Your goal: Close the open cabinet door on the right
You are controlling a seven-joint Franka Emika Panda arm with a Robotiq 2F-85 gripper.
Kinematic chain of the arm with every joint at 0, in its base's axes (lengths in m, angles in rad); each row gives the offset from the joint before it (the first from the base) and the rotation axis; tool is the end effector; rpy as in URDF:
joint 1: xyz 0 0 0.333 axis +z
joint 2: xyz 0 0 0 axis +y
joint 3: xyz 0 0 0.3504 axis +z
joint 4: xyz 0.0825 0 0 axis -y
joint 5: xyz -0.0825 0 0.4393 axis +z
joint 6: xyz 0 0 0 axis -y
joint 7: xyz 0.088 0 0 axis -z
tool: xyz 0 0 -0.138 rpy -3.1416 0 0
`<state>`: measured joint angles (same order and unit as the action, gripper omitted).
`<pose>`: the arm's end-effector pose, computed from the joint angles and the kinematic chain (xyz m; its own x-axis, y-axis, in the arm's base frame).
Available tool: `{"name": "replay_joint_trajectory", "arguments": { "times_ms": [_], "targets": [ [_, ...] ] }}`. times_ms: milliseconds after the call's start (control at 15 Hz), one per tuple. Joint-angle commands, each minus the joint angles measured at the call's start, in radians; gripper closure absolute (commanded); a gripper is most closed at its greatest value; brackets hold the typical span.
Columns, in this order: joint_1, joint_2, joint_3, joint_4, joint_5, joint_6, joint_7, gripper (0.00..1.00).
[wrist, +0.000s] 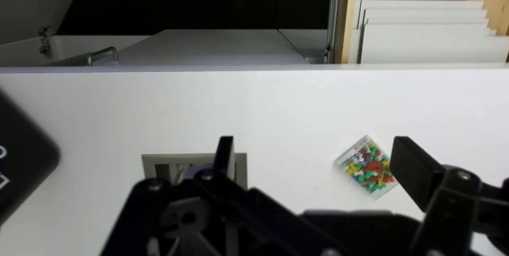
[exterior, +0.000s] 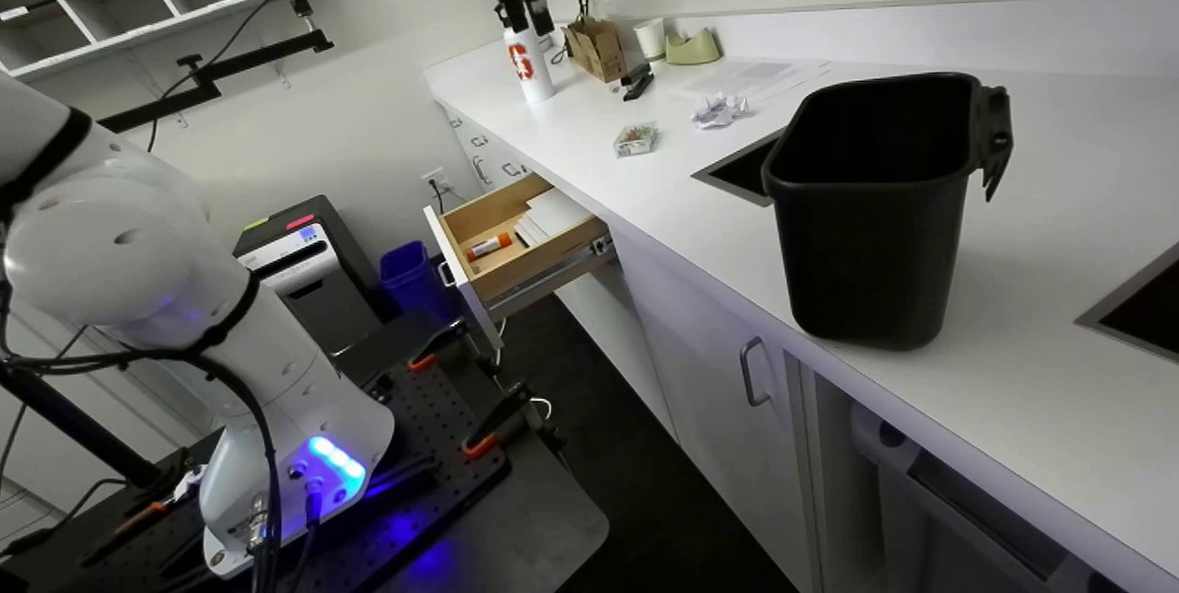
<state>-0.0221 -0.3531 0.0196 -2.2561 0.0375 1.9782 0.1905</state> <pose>0.4966 0.0027 0.4940 0.9760 -0.2070 0.0681 -0.2044 -0.9780 -0.0423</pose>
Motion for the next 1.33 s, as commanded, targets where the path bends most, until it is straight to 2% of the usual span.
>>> {"name": "replay_joint_trajectory", "arguments": {
  "times_ms": [0,467,533,667,933,1067,1267],
  "targets": [
    [-0.075,-0.058,-0.038,-0.052,-0.036,0.037,0.093,0.0],
    [-0.272,-0.239,-0.093,-0.257,-0.198,0.024,0.281,0.0],
    [-0.233,-0.149,-0.098,-0.172,-0.156,0.01,0.214,0.0],
    [-0.27,-0.197,-0.099,-0.221,-0.18,0.01,0.237,0.0],
    [-0.274,-0.22,-0.095,-0.238,-0.181,0.01,0.246,0.0],
    [-0.306,-0.25,-0.113,-0.264,-0.182,-0.021,0.274,0.0],
    [-0.379,-0.311,-0.175,-0.334,-0.176,-0.037,0.304,0.0]
  ]
}}
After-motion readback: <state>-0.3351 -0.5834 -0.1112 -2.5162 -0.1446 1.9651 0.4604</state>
